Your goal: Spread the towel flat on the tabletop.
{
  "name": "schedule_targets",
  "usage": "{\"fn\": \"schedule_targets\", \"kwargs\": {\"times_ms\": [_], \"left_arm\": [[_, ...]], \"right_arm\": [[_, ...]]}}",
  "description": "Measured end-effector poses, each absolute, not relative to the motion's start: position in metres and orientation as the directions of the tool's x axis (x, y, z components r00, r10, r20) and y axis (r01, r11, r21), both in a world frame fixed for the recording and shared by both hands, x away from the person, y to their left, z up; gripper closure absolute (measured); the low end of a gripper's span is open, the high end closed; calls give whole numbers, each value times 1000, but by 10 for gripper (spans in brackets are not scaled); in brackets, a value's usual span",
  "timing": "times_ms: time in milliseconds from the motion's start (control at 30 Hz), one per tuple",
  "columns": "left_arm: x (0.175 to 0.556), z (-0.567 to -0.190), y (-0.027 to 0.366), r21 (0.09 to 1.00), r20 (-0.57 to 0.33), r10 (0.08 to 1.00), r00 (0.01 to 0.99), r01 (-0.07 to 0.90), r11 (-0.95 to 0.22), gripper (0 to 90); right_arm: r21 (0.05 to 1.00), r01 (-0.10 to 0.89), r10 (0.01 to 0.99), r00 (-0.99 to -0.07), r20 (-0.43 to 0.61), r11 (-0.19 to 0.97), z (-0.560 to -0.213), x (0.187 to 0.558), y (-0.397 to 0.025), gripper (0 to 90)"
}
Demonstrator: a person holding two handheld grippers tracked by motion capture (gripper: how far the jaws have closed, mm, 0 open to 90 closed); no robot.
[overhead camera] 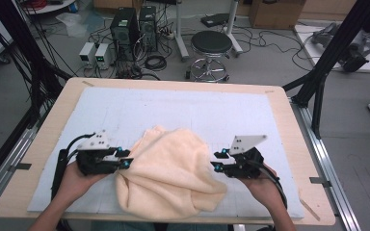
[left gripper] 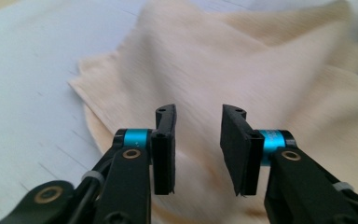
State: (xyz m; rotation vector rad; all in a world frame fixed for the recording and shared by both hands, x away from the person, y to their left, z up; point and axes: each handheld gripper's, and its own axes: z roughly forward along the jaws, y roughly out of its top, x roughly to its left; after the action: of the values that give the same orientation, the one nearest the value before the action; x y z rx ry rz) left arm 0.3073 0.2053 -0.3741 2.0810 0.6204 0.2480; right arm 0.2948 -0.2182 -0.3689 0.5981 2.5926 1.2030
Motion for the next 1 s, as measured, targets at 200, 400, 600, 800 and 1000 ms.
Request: {"fn": "schedule_targets", "kwargs": {"times_ms": [200,400,600,800,1000], "left_arm": [[349,-402,179,770,-55,541,839,380,-512,618],[365,-430,165,687,-87,543,835,445,-575,610],[358,-422,164,682,-30,552,833,421,-598,855],[345,-397,183,753,-15,593,805,399,-523,858],[329,-385,206,780,-59,589,806,405,-477,857]], "right_arm": [[701,387,496,-867,55,599,-413,332,-204,543],[679,420,496,-863,95,602,-435,341,-194,634],[690,393,466,-880,90,608,-433,340,-196,817],[688,351,490,-872,-7,636,-402,336,-209,819],[708,324,495,-868,-42,627,-366,343,-211,800]]}}
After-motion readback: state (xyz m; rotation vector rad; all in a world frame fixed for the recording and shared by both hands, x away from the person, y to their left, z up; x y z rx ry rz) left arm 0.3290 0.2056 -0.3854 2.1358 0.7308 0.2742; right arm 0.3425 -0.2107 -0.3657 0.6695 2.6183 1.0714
